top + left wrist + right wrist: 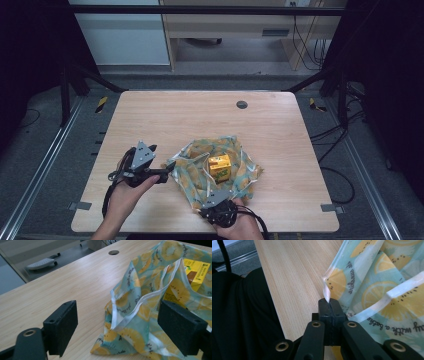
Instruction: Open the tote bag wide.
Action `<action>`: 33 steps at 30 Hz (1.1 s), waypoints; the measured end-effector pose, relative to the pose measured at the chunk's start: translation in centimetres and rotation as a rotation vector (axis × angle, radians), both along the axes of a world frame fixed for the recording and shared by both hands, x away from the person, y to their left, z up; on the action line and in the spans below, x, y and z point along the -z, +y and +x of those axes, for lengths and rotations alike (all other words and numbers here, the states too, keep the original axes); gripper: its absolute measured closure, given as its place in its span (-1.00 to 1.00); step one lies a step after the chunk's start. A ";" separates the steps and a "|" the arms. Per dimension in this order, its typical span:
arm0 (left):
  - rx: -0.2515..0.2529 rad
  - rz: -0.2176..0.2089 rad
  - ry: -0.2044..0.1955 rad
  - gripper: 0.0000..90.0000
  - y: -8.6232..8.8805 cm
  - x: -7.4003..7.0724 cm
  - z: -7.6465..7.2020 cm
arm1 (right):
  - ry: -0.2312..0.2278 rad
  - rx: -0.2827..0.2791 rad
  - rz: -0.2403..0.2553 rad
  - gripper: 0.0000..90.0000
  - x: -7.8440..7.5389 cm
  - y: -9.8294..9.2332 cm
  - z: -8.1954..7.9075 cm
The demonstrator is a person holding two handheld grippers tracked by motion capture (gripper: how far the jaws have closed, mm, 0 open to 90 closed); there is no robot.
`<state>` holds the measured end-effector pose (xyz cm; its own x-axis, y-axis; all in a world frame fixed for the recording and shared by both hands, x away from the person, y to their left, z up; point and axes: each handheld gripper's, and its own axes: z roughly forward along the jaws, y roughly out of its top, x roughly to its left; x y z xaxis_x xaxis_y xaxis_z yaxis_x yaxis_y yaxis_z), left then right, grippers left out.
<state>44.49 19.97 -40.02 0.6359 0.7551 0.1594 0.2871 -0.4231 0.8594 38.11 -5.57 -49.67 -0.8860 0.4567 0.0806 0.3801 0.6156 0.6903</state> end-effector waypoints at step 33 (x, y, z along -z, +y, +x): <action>0.024 0.017 0.039 -0.62 -3.3 -1.0 3.3 | 0.020 -0.046 0.011 1.00 0.2 0.8 -0.4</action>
<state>47.83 16.68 -38.99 0.6598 0.7370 0.1469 0.3098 -0.4448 0.8404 37.72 -4.79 -49.83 -0.9044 0.4141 0.1032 0.3649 0.6251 0.6900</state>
